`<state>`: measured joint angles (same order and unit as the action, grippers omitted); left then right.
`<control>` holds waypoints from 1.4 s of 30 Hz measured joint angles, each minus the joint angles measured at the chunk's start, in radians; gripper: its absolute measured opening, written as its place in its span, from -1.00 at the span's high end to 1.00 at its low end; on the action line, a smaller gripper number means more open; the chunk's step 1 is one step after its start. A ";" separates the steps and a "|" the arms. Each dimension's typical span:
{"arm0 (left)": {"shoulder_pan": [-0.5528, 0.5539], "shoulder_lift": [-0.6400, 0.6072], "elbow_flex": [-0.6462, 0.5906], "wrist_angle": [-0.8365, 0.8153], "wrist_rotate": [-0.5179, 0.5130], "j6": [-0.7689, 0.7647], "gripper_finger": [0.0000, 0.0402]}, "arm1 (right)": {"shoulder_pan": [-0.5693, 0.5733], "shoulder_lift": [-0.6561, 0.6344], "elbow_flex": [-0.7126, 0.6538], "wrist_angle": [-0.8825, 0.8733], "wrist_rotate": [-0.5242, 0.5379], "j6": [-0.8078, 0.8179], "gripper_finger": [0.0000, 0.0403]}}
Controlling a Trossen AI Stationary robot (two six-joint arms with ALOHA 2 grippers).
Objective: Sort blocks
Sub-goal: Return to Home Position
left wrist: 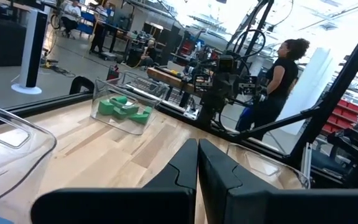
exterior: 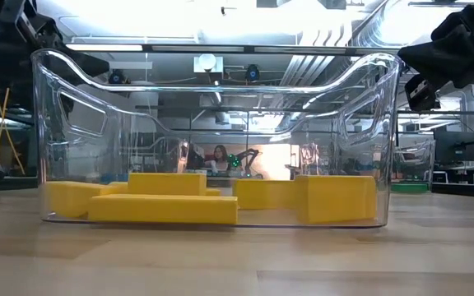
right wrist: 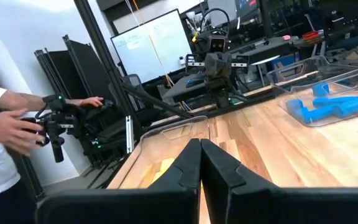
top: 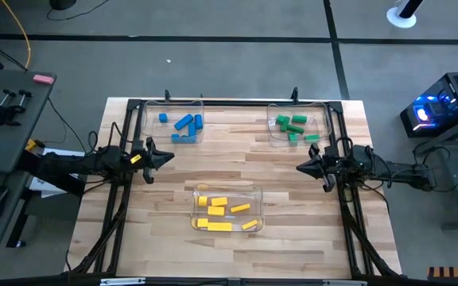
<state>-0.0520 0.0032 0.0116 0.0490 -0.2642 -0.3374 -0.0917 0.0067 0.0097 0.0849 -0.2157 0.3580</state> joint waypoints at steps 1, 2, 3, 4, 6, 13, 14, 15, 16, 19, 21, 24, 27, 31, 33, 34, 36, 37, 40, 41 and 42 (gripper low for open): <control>0.003 0.000 0.000 0.000 0.000 0.000 1.00 | 0.000 0.000 0.000 0.000 0.000 0.000 1.00; 0.009 0.000 0.000 0.000 0.000 0.000 1.00 | 0.000 0.000 0.000 0.000 0.000 0.000 1.00; 0.013 0.000 0.000 0.000 0.000 0.000 1.00 | 0.000 0.000 0.000 0.000 0.000 0.000 1.00; 0.016 0.000 0.000 0.000 0.001 0.007 1.00 | 0.000 0.000 0.000 0.000 0.000 0.000 1.00; 0.020 0.000 0.000 -0.004 0.041 0.067 1.00 | 0.000 0.000 0.000 0.000 0.000 0.000 1.00; 0.020 0.000 0.000 -0.011 0.079 0.240 1.00 | 0.000 0.000 0.000 0.000 0.000 0.000 1.00; 0.020 0.000 0.000 -0.008 0.078 0.230 1.00 | 0.000 0.000 0.000 0.000 0.000 0.000 1.00; 0.018 0.000 0.000 -0.001 0.076 0.219 1.00 | 0.000 0.000 0.000 0.000 0.000 0.000 1.00; 0.018 0.001 0.000 0.002 0.075 0.212 1.00 | 0.000 0.000 0.000 0.000 0.000 0.000 1.00; 0.018 0.003 0.001 -0.011 0.075 0.209 1.00 | 0.000 0.000 0.000 0.000 0.001 0.000 1.00; 0.018 0.003 0.001 -0.008 0.075 0.209 1.00 | 0.000 0.000 0.000 0.000 0.001 0.000 1.00; 0.018 0.003 0.001 -0.008 0.075 0.209 1.00 | 0.000 0.000 0.000 -0.001 0.001 0.000 1.00; 0.018 0.003 0.001 -0.008 0.075 0.209 1.00 | 0.000 0.000 0.000 -0.003 0.001 0.000 1.00; 0.018 0.003 0.001 -0.008 0.075 0.209 1.00 | 0.000 0.001 0.000 -0.008 0.001 0.000 1.00; 0.018 0.003 0.001 -0.008 0.075 0.209 1.00 | 0.000 0.001 0.000 -0.008 0.001 0.000 1.00; 0.018 0.003 0.001 -0.008 0.075 0.209 1.00 | 0.000 0.001 0.000 -0.008 0.001 0.000 1.00; 0.018 0.003 0.001 -0.008 0.075 0.210 1.00 | 0.000 0.000 0.000 -0.011 0.001 0.000 1.00; 0.017 0.003 0.001 -0.008 0.075 0.210 1.00 | 0.000 0.000 0.000 -0.011 0.001 0.000 1.00; 0.017 0.003 0.001 -0.008 0.075 0.210 1.00 | 0.000 0.001 -0.001 -0.012 0.001 0.000 1.00; 0.017 0.003 0.001 -0.008 0.075 0.210 1.00 | 0.000 0.000 -0.001 -0.015 0.001 0.000 1.00; 0.017 0.003 0.001 -0.008 0.075 0.210 1.00 | 0.000 0.001 -0.001 -0.017 0.001 0.000 1.00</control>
<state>-0.0345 0.0063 0.0124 0.0410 -0.1894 -0.1276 -0.0917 0.0074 0.0090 0.0682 -0.2150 0.3580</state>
